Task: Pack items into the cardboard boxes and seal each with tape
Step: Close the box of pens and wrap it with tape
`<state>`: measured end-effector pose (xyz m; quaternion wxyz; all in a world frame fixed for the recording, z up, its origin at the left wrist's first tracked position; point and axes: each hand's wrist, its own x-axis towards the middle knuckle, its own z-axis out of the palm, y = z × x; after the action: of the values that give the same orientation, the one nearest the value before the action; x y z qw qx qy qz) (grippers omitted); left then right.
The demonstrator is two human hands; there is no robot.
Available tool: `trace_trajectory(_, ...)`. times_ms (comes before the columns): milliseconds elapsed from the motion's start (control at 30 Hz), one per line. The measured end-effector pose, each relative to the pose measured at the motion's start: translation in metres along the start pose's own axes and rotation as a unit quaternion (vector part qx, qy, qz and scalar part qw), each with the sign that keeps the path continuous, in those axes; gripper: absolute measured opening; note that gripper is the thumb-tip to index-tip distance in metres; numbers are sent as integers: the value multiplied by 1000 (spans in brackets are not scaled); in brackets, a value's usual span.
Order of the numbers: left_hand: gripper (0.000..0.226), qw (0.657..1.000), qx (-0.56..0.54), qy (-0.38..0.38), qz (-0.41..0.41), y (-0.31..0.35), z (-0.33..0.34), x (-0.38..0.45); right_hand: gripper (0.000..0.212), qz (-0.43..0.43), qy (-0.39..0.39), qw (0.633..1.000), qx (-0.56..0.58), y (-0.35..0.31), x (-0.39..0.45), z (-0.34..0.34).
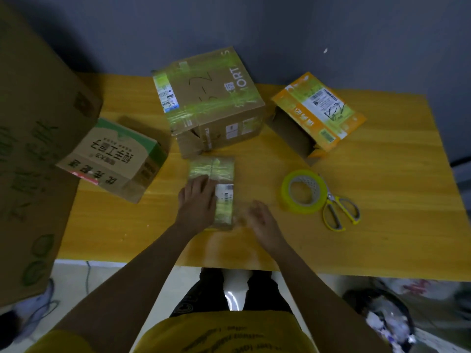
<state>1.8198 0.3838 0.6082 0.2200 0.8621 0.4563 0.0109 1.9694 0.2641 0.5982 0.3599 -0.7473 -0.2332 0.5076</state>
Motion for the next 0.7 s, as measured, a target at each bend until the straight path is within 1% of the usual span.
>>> trace_trajectory(33, 55, 1000, 9, 0, 17, -8, 4, 0, 62, 79, -20, 992, 97, 2, 5, 13)
trace_trajectory(67, 57, 999, 15, -1, 29, -14, 7, 0, 61, 119, -22, 975, 186, 5, 8, 24)
trace_trajectory(100, 57, 999, 16, -3, 35, -18, 9, 1, 54, 127, -7, 959, 251, 9, 10, 32)
trace_trajectory(167, 56, 999, 11, -8, 36, -22, 13, 1, 41, 109, 54, 939, 321, 14, 11, 38)
trace_trajectory(200, 56, 999, 8, -9, 37, -22, 14, 0, 35, 95, 73, 928, 353, 14, 9, 40)
trace_trajectory(267, 57, 999, 3, -5, 38, -24, 16, -1, 24, 68, 72, 909, 404, 16, 5, 44)
trace_trajectory(300, 57, 999, 2, -4, 40, -25, 17, -1, 20, 61, 71, 905, 414, 16, 3, 45)
trace_trajectory(367, 58, 999, 7, -4, 44, -29, 19, -1, 11, 62, 93, 911, 396, 13, -1, 45)
trace_trajectory(467, 59, 998, 25, 0, 56, -34, 21, 1, 9, 32, 144, 938, 314, 10, -6, 38)
trace_trajectory(533, 58, 997, 31, 9, 64, -34, 24, 2, 7, 24, 174, 947, 268, 12, -8, 36)
trace_trajectory(567, 58, 997, 32, 13, 67, -35, 25, 1, 5, 32, 188, 943, 271, 12, -10, 38)
trace_trajectory(700, 56, 996, 30, 29, 79, -37, 29, 1, 7, 75, 231, 906, 348, 16, -8, 52)
